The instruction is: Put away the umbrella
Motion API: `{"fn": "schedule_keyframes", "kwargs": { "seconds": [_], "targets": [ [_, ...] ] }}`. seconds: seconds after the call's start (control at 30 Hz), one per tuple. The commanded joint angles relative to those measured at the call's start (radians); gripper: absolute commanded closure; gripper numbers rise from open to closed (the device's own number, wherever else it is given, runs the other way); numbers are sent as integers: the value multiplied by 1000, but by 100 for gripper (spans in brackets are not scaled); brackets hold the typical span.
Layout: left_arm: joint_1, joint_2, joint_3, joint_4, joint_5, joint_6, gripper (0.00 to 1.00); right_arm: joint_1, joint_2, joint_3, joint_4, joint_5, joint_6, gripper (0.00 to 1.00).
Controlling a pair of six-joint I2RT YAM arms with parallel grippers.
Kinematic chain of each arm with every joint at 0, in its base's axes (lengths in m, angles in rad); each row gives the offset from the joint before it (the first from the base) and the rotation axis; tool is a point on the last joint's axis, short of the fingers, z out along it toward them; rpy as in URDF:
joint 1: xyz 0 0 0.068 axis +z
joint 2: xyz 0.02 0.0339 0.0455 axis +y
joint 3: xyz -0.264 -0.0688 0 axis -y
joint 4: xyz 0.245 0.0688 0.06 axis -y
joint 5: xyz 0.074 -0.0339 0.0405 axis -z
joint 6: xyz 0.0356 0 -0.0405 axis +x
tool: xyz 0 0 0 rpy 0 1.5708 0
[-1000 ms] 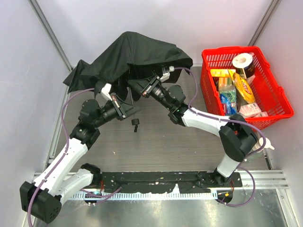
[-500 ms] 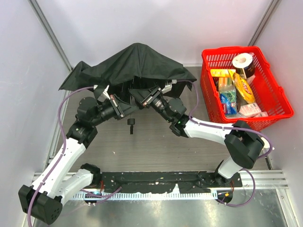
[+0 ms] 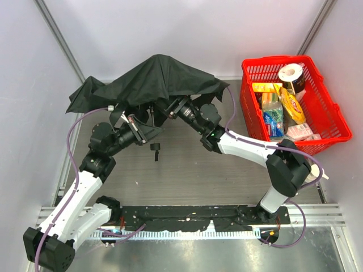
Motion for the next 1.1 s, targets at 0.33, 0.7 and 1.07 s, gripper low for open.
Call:
{"fn": "schedule_keyframes", "kwargs": {
  "seconds": [0.33,0.7,1.07],
  "targets": [
    [0,-32,-34,180,47,-10,100,-43,150,234,37,-130,22,25],
    [0,-24,18,110,88,2,100,-61,222,308,93,-221,72,40],
    [0,-59,-34,111,84,0,79,-79,192,219,195,-241,36,99]
  ]
}}
